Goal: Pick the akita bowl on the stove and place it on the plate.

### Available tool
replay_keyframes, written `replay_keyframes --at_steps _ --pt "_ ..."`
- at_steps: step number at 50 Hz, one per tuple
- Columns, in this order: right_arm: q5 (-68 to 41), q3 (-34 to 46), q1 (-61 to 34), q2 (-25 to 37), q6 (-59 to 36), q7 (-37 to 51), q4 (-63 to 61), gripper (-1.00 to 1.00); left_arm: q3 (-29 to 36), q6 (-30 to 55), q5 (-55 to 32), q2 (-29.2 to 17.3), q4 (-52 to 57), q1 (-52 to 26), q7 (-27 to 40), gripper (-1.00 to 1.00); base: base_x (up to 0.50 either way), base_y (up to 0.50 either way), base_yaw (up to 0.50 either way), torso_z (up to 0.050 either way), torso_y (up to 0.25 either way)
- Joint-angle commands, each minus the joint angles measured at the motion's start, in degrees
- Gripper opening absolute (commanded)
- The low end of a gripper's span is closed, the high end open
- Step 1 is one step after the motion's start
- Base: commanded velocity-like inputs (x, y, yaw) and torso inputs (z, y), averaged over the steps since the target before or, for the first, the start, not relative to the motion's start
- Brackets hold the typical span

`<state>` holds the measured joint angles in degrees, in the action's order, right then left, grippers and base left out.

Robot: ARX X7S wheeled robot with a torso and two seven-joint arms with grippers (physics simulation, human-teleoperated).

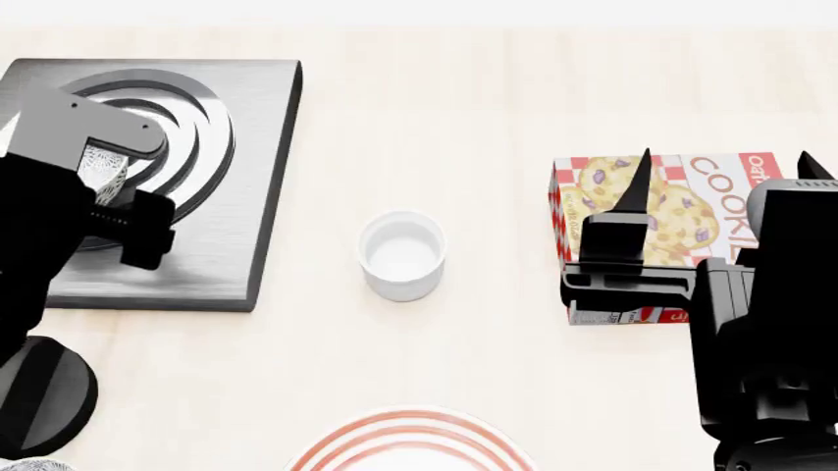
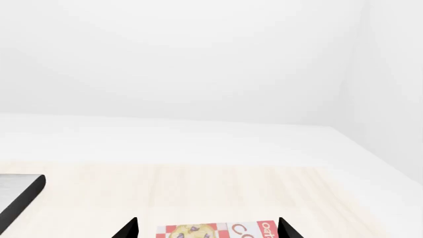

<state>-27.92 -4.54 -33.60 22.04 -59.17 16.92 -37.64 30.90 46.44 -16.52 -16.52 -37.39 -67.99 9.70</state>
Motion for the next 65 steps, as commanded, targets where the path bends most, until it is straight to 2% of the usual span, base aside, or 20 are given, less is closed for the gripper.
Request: replay_keyframes --at_steps 1,9,10,35,46,56,65 --pt "-0.23 0.06 -0.05 0.09 0.03 0.21 0.03 1.0 0.38 -0.34 0.17 -0.27 -0.26 0.12 -0.18 1.0 0.0 0.0 0.0 0.0 0.0" --pt "-0.38 0.1 -0.05 0.18 0.06 0.34 0.05 1.0 0.49 -0.17 0.04 -0.31 0.23 0.44 -0.19 1.0 0.0 0.0 0.0 0.0 0.0" --pt "-0.38 0.11 -0.04 0.18 0.09 0.37 0.05 1.0 0.53 0.11 0.04 -0.44 0.72 0.56 -0.08 -1.0 0.0 0.0 0.0 0.0 0.0" --pt "-0.84 0.11 0.12 0.39 0.47 0.68 0.36 1.0 0.11 -0.63 -0.42 -0.44 1.14 0.51 0.06 -1.0 0.0 0.0 0.0 0.0 0.0" --pt "-1.05 0.15 0.06 0.51 0.43 0.92 0.35 1.0 -2.99 -3.77 -0.71 0.68 0.79 -2.6 2.99 -1.0 0.0 0.0 0.0 0.0 0.0" --pt "-1.39 0.18 -0.1 0.6 0.04 1.22 0.05 1.0 -1.84 -3.15 -1.35 -0.37 10.21 -5.0 0.65 -1.0 0.0 0.0 0.0 0.0 0.0" --pt "-1.51 0.33 -0.14 0.77 0.15 1.3 0.11 1.0 6.46 -0.93 -0.92 -5.17 24.55 -4.63 -8.1 -1.0 0.0 0.0 0.0 0.0 0.0"
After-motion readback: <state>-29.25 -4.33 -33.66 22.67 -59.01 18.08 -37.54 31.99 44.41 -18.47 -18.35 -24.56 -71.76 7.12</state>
